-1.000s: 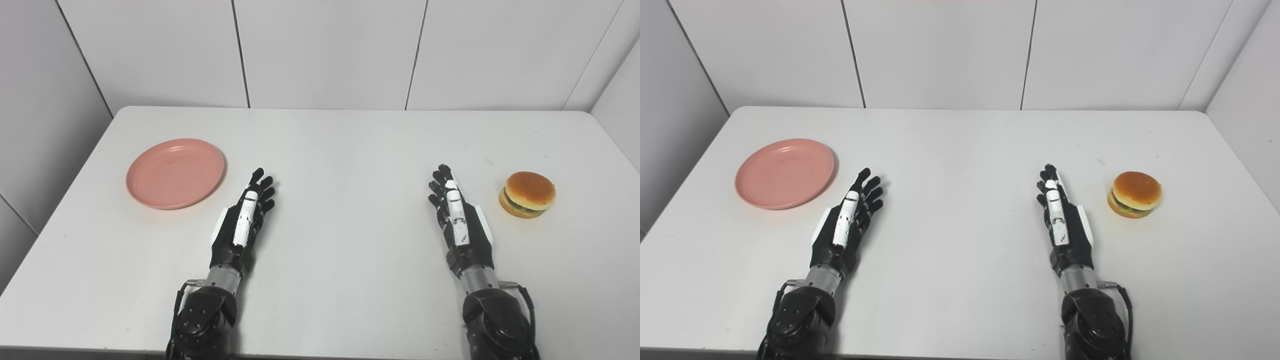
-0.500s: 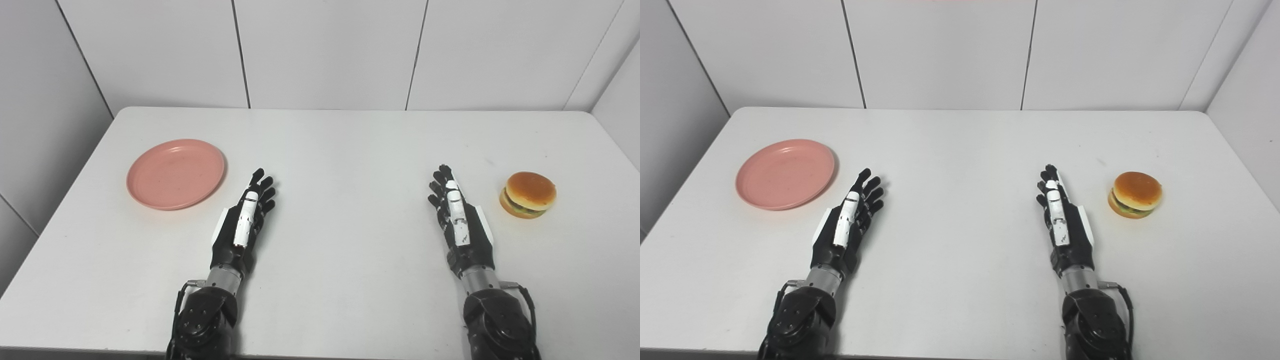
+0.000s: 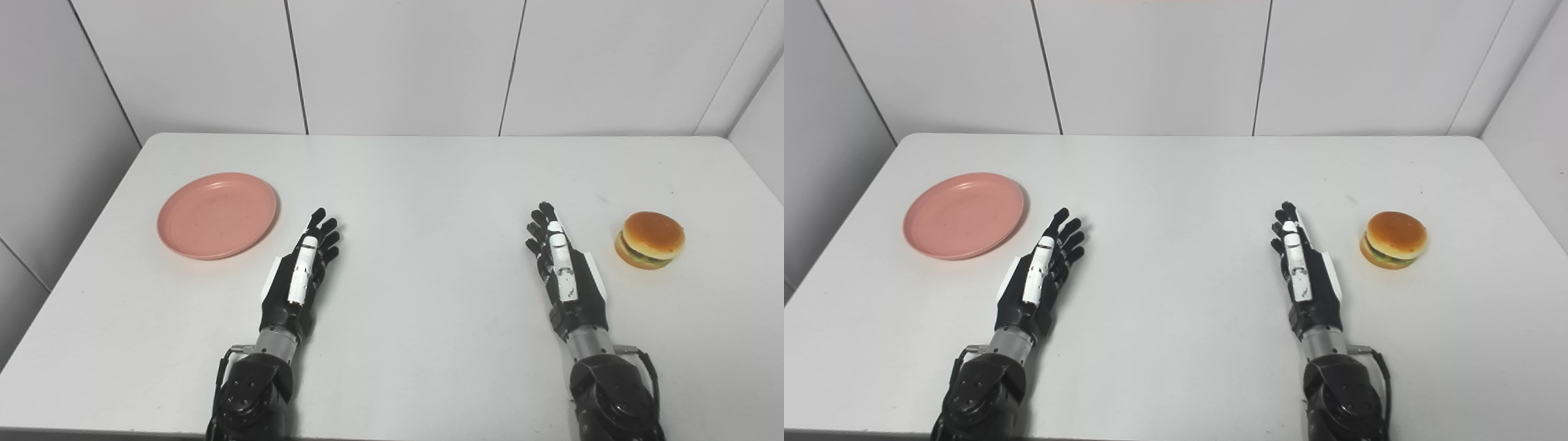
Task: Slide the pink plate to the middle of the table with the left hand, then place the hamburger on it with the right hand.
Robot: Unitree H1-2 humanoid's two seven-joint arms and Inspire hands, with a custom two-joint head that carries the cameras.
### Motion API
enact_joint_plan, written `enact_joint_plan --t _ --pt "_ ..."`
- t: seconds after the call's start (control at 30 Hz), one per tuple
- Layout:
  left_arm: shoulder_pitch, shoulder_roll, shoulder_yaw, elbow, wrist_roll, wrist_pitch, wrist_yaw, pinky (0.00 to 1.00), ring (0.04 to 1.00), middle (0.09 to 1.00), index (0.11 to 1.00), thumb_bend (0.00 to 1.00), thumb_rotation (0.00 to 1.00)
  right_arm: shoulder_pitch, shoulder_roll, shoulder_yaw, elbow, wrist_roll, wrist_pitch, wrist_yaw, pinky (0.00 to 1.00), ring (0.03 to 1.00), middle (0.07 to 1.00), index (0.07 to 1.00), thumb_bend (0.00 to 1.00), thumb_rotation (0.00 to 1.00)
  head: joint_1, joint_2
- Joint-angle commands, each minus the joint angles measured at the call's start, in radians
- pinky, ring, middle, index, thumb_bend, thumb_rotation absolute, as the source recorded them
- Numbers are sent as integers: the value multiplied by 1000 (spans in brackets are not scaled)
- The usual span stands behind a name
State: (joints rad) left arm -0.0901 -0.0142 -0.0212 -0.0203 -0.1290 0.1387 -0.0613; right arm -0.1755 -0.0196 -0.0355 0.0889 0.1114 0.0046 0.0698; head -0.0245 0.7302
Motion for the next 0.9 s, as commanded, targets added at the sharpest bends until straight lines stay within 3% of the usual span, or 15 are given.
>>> enact_joint_plan --t 0.0,0.3,0.47,0.77,0.87 --pt "-21 0 2 -8 1 0 -3 956 950 951 947 361 1000 -3 -1 1 2 4 -32 6 970 966 963 968 267 1000 1 0" --pt "-21 1 -3 -2 7 -3 -4 953 949 952 949 361 1000 -5 -6 1 15 2 -46 9 968 963 963 966 285 1000 7 -6" --pt "-24 -4 -22 30 28 -35 -7 965 953 959 956 380 1000 -1 -23 -1 30 1 -70 20 956 964 964 968 274 1000 113 -51" --pt "-24 -54 -39 103 54 -95 17 964 954 961 958 359 1000 5 -60 -14 92 31 -131 66 966 965 964 971 301 1000 217 -143" --pt "-29 -65 -43 134 62 -122 21 968 952 959 954 355 1000 4 -69 -18 113 51 -150 83 990 980 974 975 284 1000 230 -156"
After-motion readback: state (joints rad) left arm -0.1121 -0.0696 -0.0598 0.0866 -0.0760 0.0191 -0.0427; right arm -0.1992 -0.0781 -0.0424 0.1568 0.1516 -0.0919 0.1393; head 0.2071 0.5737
